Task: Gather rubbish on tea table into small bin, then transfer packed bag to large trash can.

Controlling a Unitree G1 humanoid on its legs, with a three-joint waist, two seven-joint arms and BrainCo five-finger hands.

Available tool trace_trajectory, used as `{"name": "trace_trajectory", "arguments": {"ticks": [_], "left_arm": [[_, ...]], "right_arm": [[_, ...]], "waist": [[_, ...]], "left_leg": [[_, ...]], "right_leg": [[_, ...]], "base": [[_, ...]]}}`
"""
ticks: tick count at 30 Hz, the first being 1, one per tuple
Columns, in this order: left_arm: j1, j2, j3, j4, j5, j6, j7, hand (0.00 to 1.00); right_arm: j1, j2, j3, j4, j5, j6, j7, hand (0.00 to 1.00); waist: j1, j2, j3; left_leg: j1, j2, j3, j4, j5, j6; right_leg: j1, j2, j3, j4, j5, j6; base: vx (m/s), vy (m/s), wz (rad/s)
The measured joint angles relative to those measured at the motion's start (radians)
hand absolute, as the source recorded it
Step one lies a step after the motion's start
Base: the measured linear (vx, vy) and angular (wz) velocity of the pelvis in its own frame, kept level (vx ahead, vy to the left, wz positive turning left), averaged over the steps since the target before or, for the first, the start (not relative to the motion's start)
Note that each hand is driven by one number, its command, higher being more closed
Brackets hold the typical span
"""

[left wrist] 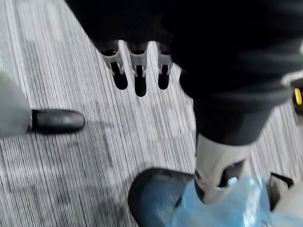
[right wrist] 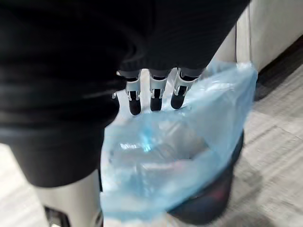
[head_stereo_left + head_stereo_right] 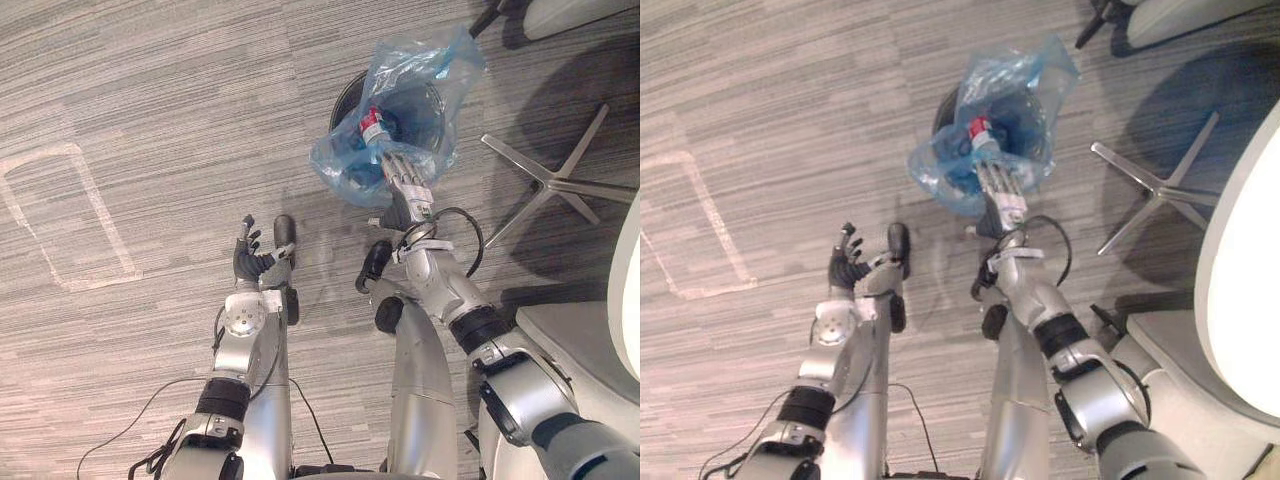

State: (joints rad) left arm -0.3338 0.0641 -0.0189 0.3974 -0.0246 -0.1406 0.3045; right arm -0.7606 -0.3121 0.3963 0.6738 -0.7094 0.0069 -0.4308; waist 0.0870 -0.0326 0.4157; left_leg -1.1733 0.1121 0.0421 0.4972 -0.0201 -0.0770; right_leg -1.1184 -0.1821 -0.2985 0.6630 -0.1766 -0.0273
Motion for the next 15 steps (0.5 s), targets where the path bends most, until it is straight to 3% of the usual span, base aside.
{"name": "trace_trajectory", "arguments": {"ticks": [9, 10, 15], "left_arm": [[-0.104, 0.001, 0.014, 0.083, -0.079, -0.003, 0.026, 0.00], [-0.108, 0.001, 0.016, 0.091, -0.084, -0.003, 0.026, 0.00], [-0.120, -0.002, 0.021, 0.115, -0.122, -0.009, 0.045, 0.00]], "right_arm": [[-0.186, 0.076, -0.020, 0.252, -0.035, 0.079, -0.013, 0.00], [-0.194, 0.084, -0.022, 0.259, -0.034, 0.084, -0.015, 1.00], [-0.243, 0.133, -0.036, 0.303, -0.033, 0.101, -0.030, 1.00]], "waist": [[0.004, 0.001, 0.000], [0.006, 0.001, 0.000], [0.018, 0.001, 0.000]], "left_leg": [[-0.081, -0.002, -0.012, -0.008, 0.019, -0.008], [-0.083, -0.002, -0.011, -0.009, 0.021, -0.008], [-0.083, -0.008, -0.012, -0.043, 0.042, -0.016]], "right_leg": [[-0.076, -0.002, -0.016, -0.003, 0.000, -0.001], [-0.080, -0.002, -0.017, -0.002, 0.000, -0.001], [-0.098, -0.012, -0.019, 0.017, -0.008, -0.010]], "base": [[0.00, -0.006, 0.05], [-0.01, -0.022, 0.09], [-0.02, -0.032, 0.11]]}}
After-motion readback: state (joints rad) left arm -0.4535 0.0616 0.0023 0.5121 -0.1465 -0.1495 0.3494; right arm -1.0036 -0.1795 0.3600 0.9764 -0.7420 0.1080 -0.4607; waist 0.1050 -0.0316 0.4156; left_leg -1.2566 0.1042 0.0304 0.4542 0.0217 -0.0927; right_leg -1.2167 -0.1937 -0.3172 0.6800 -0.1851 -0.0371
